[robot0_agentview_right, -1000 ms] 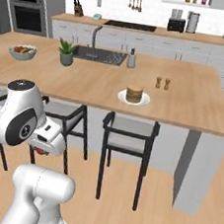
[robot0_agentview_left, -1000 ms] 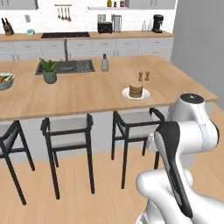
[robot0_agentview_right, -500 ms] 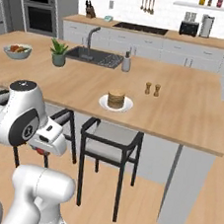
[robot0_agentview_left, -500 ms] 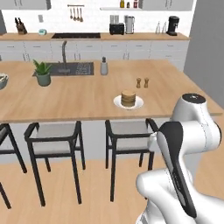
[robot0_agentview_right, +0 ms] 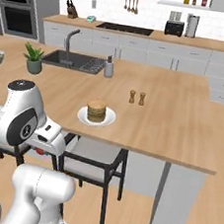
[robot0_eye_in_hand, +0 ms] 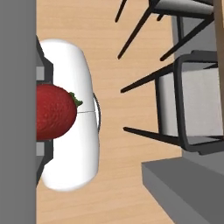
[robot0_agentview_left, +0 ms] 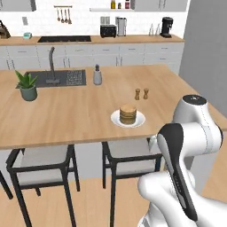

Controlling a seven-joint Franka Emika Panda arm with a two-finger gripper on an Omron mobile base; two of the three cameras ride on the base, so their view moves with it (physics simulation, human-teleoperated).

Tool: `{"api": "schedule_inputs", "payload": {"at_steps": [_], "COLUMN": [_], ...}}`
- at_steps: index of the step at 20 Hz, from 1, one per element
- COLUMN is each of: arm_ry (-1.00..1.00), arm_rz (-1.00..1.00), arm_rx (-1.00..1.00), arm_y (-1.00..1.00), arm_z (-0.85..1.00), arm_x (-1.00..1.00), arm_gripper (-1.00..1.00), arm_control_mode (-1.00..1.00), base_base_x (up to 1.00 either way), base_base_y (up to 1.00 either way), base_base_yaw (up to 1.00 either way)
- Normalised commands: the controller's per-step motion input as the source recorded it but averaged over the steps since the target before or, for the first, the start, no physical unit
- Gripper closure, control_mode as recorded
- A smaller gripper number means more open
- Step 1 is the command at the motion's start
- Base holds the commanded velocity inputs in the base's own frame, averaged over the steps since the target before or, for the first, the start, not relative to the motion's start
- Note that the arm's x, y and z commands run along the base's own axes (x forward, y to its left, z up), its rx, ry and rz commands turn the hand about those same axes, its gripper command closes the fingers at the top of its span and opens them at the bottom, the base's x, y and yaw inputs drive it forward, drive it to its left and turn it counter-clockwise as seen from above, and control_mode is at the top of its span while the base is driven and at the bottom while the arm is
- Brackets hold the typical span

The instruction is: Take the strawberry from the fridge and place it on top of the pancake, located on the dining counter.

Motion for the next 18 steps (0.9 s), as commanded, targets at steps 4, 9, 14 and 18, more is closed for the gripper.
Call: {"api": "schedule_inputs", "payload": {"at_steps": [4, 9, 14, 18], "arm_ry": [0.00, 0.00, 0.00, 0.00], "arm_rz": [0.00, 0.00, 0.00, 0.00], "arm_rx": [0.00, 0.00, 0.00, 0.00], "arm_y": [0.00, 0.00, 0.00, 0.00], "arm_z": [0.00, 0.00, 0.00, 0.00], "arm_x": [0.00, 0.00, 0.00, 0.00], "arm_gripper": [1.00, 1.00, 1.00, 1.00], "arm_control_mode": [1.00, 1.00, 1.00, 1.00], "base_base_x": [0.65, 0.54, 0.47, 0.35], "base_base_y": [0.13, 0.27, 0.37, 0.48], "base_base_yaw": [-0.27, -0.25, -0.14, -0.02]}}
